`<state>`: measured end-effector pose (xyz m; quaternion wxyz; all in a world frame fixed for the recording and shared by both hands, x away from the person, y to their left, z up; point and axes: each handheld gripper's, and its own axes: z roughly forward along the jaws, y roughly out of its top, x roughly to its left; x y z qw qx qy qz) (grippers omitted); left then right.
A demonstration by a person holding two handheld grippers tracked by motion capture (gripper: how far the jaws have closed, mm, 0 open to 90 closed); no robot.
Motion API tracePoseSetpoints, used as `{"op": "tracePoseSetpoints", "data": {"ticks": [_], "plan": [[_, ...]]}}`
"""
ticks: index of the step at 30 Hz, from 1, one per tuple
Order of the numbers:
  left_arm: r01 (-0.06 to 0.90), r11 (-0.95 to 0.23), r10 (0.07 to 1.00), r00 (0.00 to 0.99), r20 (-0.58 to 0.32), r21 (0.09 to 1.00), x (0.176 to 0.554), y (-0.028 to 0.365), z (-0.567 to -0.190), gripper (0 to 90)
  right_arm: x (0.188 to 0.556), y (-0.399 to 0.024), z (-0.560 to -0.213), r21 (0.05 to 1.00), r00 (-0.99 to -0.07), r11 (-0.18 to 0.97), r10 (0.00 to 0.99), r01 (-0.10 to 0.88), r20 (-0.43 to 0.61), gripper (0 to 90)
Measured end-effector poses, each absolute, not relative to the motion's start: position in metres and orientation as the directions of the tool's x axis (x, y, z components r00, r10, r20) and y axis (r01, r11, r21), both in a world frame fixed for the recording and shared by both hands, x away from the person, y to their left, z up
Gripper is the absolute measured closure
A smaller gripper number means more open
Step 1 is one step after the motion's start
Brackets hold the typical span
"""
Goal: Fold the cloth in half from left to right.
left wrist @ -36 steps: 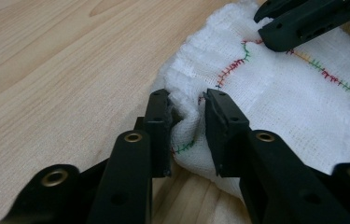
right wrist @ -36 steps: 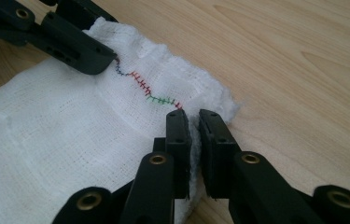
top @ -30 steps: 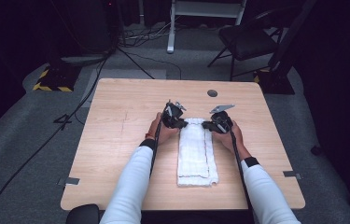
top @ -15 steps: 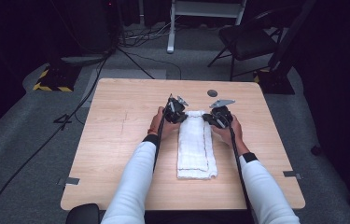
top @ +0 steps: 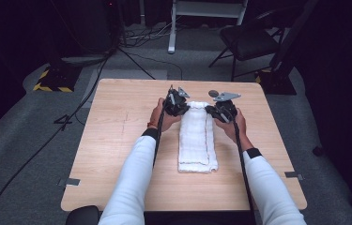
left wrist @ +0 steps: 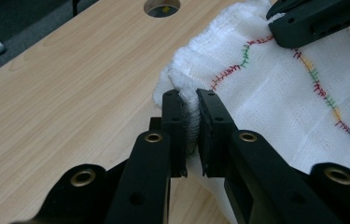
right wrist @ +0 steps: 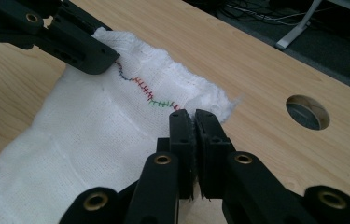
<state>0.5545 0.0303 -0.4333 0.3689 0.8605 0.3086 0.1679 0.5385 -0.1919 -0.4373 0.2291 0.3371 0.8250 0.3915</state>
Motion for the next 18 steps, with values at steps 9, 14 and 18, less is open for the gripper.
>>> {"op": "tracePoseSetpoints", "data": {"ticks": [9,14,18], "plan": [[0.384,-0.539,0.664,0.742,0.097,0.750,0.558,0.027,-0.419,82.5,0.544,-0.191,-0.421,0.815,-0.662,0.463,0.737,0.349,-0.136,86.1],[0.376,-0.542,0.659,0.745,0.103,0.752,0.561,0.027,-0.417,82.7,0.545,-0.192,-0.416,0.819,-0.651,0.463,0.744,0.338,-0.151,86.2],[0.378,-0.538,0.661,0.744,0.098,0.753,0.560,0.027,-0.419,82.6,0.546,-0.190,-0.418,0.816,-0.652,0.467,0.743,0.341,-0.152,86.2]]}}
